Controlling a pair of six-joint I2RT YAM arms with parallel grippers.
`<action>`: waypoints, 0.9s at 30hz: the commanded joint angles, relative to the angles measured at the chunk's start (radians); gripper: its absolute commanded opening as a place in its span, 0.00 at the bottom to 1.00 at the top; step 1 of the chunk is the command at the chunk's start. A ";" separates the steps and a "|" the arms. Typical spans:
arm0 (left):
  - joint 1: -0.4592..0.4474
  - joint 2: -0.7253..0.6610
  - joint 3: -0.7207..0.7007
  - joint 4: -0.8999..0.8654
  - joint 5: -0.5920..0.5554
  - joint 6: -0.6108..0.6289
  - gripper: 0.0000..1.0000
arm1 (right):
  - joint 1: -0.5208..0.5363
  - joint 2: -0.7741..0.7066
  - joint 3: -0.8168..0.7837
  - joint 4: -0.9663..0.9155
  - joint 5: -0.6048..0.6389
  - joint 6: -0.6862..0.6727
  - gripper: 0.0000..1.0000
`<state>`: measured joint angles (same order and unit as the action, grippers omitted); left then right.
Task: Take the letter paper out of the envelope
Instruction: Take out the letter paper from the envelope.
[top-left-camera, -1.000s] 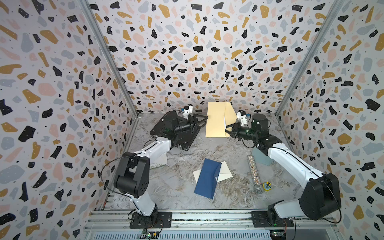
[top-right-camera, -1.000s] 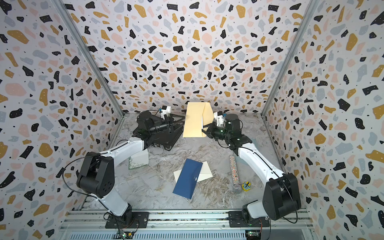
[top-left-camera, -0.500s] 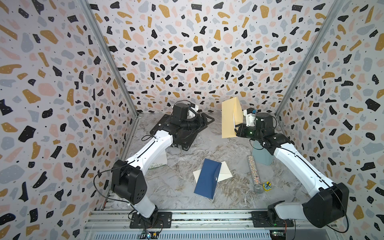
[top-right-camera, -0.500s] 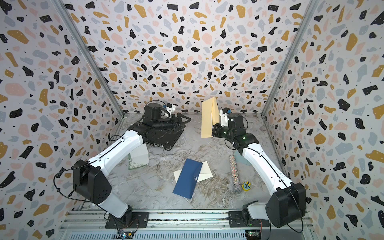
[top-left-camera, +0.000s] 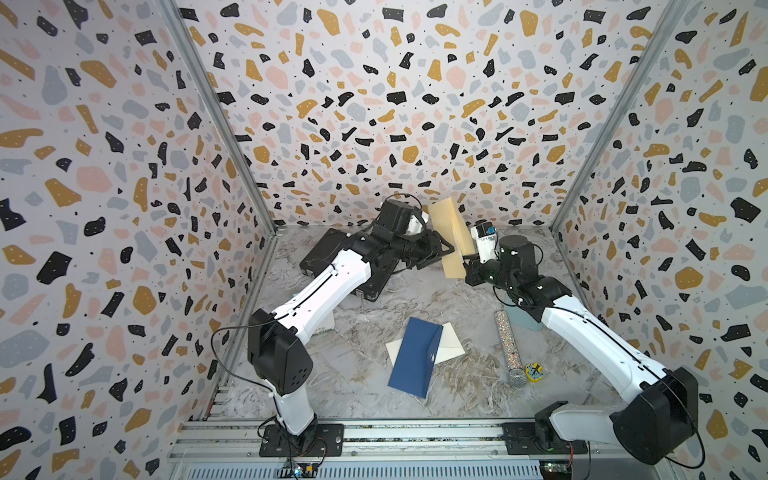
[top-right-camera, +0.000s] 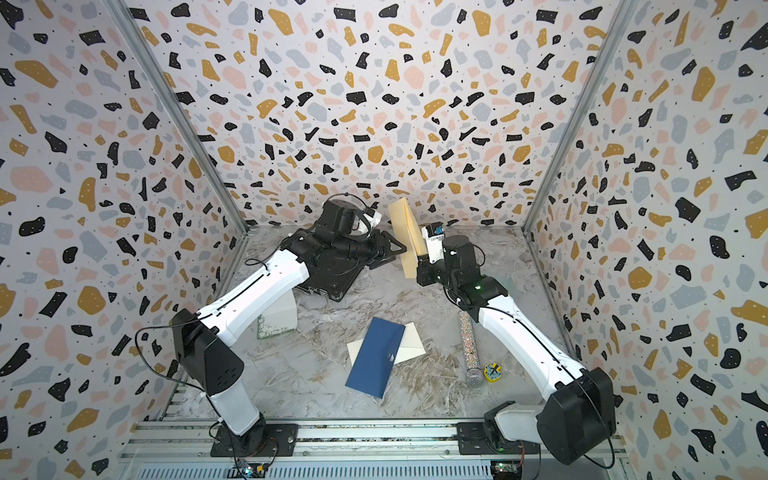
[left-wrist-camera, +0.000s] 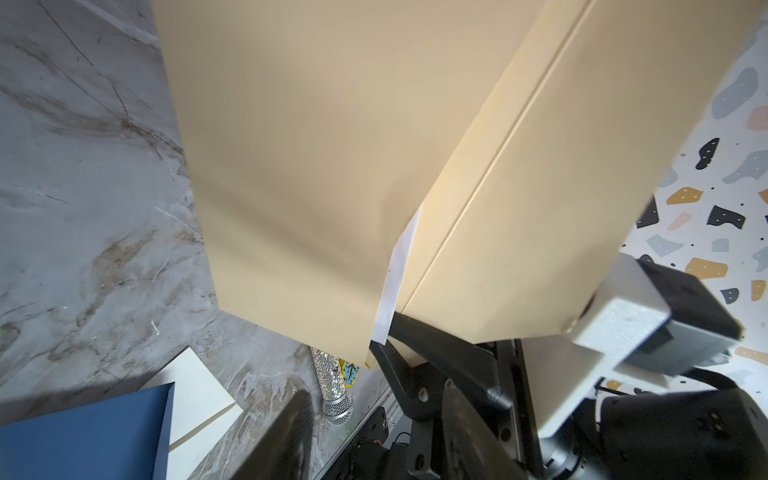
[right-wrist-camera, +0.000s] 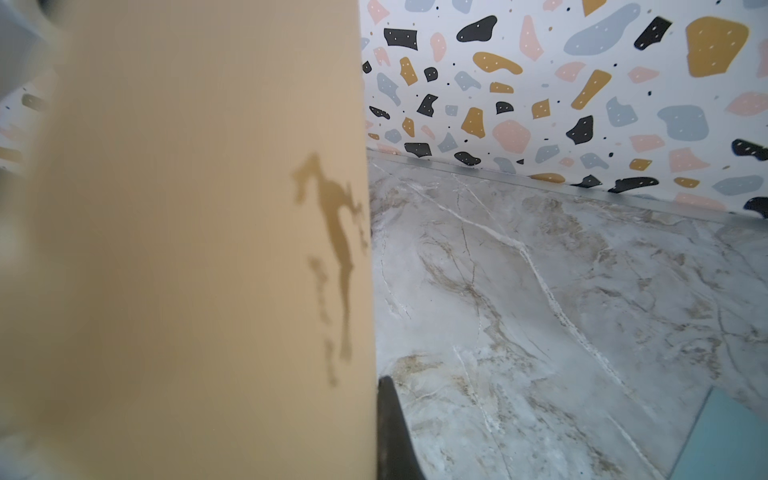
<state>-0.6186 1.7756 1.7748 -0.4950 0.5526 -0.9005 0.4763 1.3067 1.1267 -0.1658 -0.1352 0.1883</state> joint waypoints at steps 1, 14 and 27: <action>-0.005 0.015 0.058 -0.021 -0.016 0.048 0.51 | 0.025 0.007 0.024 -0.007 0.035 -0.075 0.00; -0.018 0.047 0.054 -0.040 -0.030 0.060 0.44 | 0.115 0.034 0.031 -0.057 0.108 -0.164 0.00; -0.018 0.071 0.057 -0.080 -0.047 0.096 0.31 | 0.153 0.019 0.035 -0.054 0.138 -0.157 0.00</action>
<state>-0.6308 1.8374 1.8183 -0.5716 0.5144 -0.8375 0.6182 1.3476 1.1267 -0.2180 -0.0021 0.0261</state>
